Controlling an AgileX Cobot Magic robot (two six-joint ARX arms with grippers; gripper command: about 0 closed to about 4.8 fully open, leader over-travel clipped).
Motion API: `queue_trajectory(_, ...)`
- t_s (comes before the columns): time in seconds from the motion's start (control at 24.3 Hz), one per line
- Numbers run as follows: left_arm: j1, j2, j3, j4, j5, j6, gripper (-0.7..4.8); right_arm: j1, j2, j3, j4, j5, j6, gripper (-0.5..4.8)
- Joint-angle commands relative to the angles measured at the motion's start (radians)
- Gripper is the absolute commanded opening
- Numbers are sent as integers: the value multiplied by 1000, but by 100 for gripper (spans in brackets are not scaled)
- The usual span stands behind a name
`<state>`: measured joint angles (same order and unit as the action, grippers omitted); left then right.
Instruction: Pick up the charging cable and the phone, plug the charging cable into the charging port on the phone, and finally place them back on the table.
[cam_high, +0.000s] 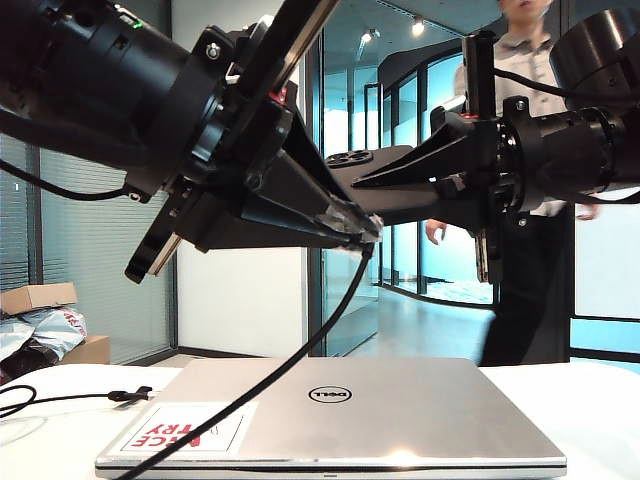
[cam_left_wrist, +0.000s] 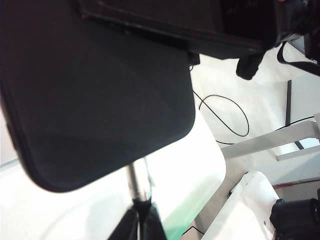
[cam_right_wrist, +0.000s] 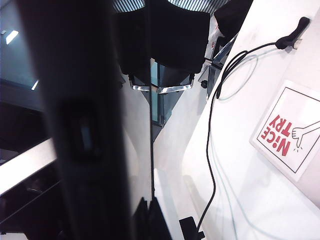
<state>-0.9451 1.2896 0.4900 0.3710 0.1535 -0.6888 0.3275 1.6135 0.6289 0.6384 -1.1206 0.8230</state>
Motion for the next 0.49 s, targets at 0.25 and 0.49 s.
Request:
queue_trajectory(0.25,2,-8,13,108,-22,9,51,-5,-4,-2,45,36,-8,-2)
queue_trajectory(0.49,2,-41,14,87,-22,31,93,-100,-5,-2,38,98,-8,-3)
